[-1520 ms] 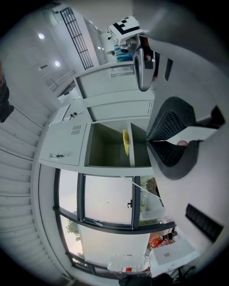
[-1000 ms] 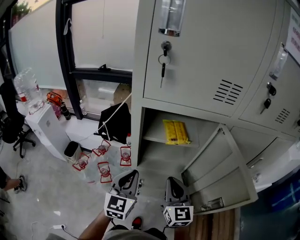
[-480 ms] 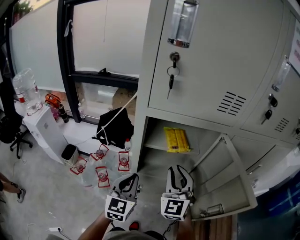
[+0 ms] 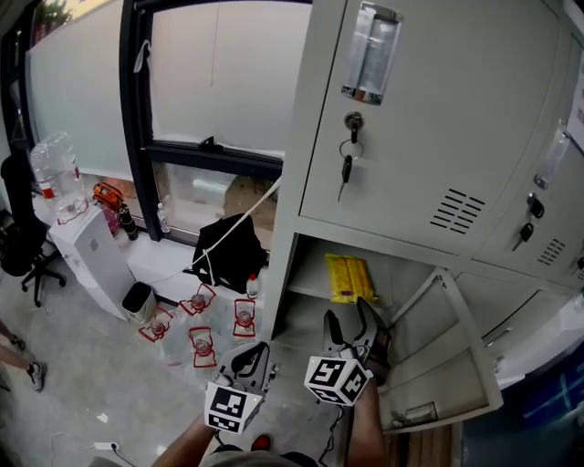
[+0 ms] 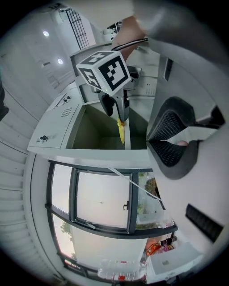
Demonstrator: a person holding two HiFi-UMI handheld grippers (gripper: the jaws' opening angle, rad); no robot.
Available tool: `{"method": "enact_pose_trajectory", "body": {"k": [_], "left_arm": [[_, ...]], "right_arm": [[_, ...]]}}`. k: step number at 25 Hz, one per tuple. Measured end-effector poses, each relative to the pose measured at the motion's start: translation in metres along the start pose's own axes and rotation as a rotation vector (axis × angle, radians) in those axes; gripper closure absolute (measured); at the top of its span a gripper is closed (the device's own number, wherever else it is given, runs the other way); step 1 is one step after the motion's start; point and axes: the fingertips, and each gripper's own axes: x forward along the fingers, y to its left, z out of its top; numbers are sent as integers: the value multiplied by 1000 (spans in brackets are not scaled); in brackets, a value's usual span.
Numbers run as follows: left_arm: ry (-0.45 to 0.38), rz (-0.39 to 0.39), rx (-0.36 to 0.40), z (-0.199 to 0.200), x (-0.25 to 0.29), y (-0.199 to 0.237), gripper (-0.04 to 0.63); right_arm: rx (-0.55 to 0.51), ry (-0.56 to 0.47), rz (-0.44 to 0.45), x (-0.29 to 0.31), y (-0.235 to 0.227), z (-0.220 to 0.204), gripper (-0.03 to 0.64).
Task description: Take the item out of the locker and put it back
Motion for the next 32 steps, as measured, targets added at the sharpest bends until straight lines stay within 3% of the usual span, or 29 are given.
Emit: {"method": "enact_pose_trajectory", "body": {"k": [5,12,17,23,27,32], "left_arm": [[7,13,-8,-2,-2,7,571],[17,15,-16,-6,1,10,571],[21,24,-23,-8,0,14,571],[18,28,-23,-7,-3,15,571],[18,29,-25,-8,-4,16,571],[10,27,-22,-4,-5,15,571]], "right_arm": [[-80,84,-8,23,1,-12,330],[-97,124,-27,38,0,-22,340],[-132,141,-58,34,-6,-23,539],[-158,152,-61,33,-7,-24,577],[-124,144,-59,32,-8,-23,586],[20,106,-70,27,-20,-18,597]]}}
